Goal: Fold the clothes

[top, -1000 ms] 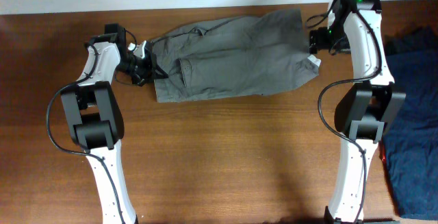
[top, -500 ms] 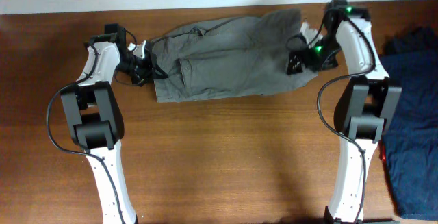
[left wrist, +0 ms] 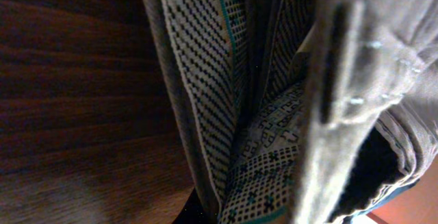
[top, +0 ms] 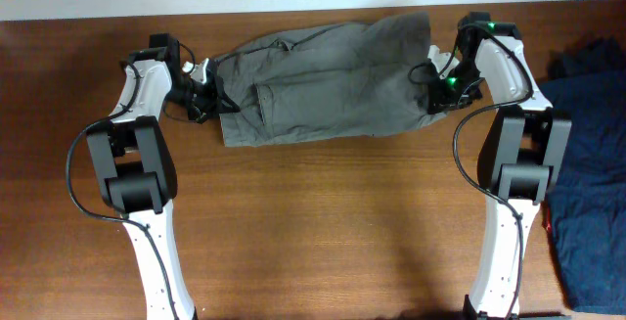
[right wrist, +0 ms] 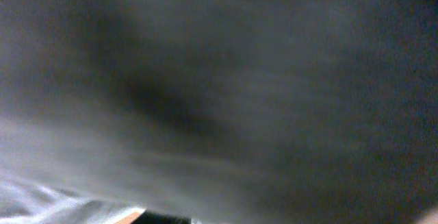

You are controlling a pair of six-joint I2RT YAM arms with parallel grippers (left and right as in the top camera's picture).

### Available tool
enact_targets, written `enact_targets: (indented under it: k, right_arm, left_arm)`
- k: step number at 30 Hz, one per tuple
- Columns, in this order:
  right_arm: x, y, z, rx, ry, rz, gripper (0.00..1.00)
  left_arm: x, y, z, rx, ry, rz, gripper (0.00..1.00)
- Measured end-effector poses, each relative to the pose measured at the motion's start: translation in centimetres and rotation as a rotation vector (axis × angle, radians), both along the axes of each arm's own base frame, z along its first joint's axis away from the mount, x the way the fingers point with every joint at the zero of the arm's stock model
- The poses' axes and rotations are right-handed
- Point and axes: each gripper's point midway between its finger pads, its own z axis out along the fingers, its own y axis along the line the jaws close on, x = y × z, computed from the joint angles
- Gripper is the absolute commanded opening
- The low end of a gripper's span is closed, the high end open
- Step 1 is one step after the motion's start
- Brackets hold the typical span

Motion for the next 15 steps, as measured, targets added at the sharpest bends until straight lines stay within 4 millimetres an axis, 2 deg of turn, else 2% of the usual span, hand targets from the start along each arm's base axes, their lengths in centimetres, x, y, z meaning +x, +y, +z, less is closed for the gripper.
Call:
enact_targets:
  k: [3,6,7,8,10,11,12,14,15]
  right_arm:
    - [-0.1,-1.4,-0.2,-0.097,0.014,-0.048,0.14]
    - [-0.2,-2.1,-0.1,-0.170,0.024,-0.090,0.16]
    - [-0.2,-2.2,-0.1,-0.184,0.025,-0.097,0.23]
    - [-0.3,-2.4,-0.1,-0.203,0.028,-0.106,0.36]
    - [-0.5,-2.8,0.0,-0.234,0.036,-0.127,0.82]
    - [-0.6,-3.1,0.1,-0.252,0.040,-0.138,0.90]
    - [-0.7,-3.4,0.3,-0.266,0.045,-0.149,0.93]
    - [-1.0,-3.9,0.8,-0.291,0.055,-0.159,0.93]
    - [-1.0,-4.1,1.2,-0.302,0.057,-0.170,0.94]
  left_arm:
    - [0.0,0.1,0.0,0.005,0.002,0.000,0.01]
    - [-0.2,0.3,0.0,0.024,0.012,0.001,0.01]
    - [-0.3,0.5,0.1,0.034,0.019,0.001,0.01]
    - [-0.5,0.7,0.1,0.052,0.031,-0.001,0.01]
    - [-0.8,1.1,0.2,0.080,0.046,-0.005,0.01]
    - [-0.9,1.3,0.3,0.098,0.051,-0.010,0.02]
    - [-0.9,1.6,0.5,0.116,0.052,-0.015,0.06]
    - [-0.6,2.3,1.2,0.153,0.039,-0.024,0.14]
    - [-0.4,2.7,1.7,0.171,0.031,-0.028,0.23]
